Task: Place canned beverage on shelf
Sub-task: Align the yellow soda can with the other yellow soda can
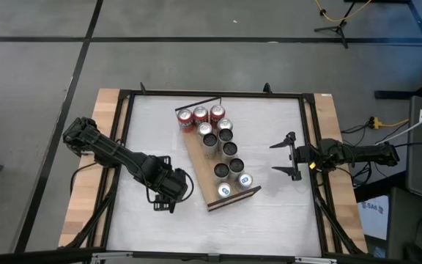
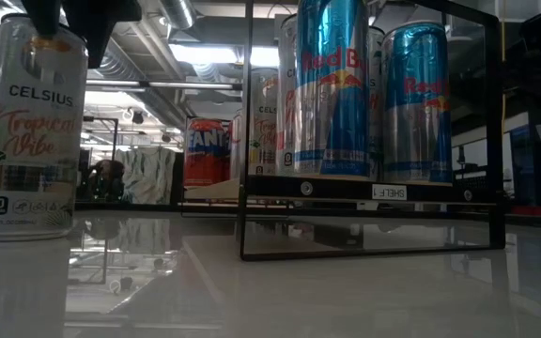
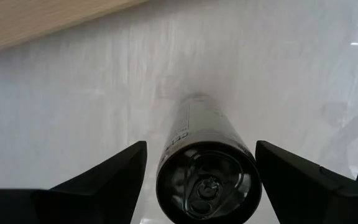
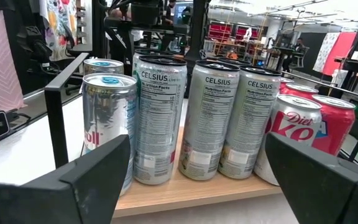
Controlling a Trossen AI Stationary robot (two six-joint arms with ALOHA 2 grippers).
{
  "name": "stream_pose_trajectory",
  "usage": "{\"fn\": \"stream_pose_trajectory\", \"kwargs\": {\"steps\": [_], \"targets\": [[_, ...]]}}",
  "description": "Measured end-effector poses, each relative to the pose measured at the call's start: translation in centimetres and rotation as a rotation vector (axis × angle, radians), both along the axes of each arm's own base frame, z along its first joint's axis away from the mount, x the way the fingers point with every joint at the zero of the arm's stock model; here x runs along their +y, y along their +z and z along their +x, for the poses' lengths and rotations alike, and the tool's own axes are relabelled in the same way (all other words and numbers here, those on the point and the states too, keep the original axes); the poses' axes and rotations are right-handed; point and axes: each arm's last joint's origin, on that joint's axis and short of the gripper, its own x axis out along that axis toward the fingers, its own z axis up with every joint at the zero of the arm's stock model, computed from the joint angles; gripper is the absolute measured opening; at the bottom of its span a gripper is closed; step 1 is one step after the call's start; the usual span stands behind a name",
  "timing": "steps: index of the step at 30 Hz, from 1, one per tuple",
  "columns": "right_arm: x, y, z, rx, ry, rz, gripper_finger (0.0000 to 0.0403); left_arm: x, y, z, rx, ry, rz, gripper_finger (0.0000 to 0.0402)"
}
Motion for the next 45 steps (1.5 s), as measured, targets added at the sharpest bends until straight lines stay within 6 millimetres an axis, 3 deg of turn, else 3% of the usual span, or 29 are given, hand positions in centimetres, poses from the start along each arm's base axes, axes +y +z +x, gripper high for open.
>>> {"fn": "stream_pose_trajectory", "kwargs": {"steps": [12, 23, 36, 45], "targets": [[0.0, 0.0, 0.0, 0.001, -0.006, 0.0, 0.0367, 0.0, 0.0, 0.0, -0.005, 0.001, 0.007, 0.0294], [0.0, 0.0, 0.0, 0.001, -0.006, 0.0, 0.0367, 0.0, 0.0, 0.3, -0.044, 0.026, 0.029, 0.0356], [0.0, 0.0, 0.0, 0.001, -0.006, 0.0, 0.0367, 1.7, 0.0, 1.0, -0.055, 0.348, -0.021, 0.0361], [0.0, 0.0, 0.0, 0.001, -0.006, 0.0, 0.0367, 2.1, 0.0, 1.1, -0.001, 0.442, -0.104, 0.0361]]}}
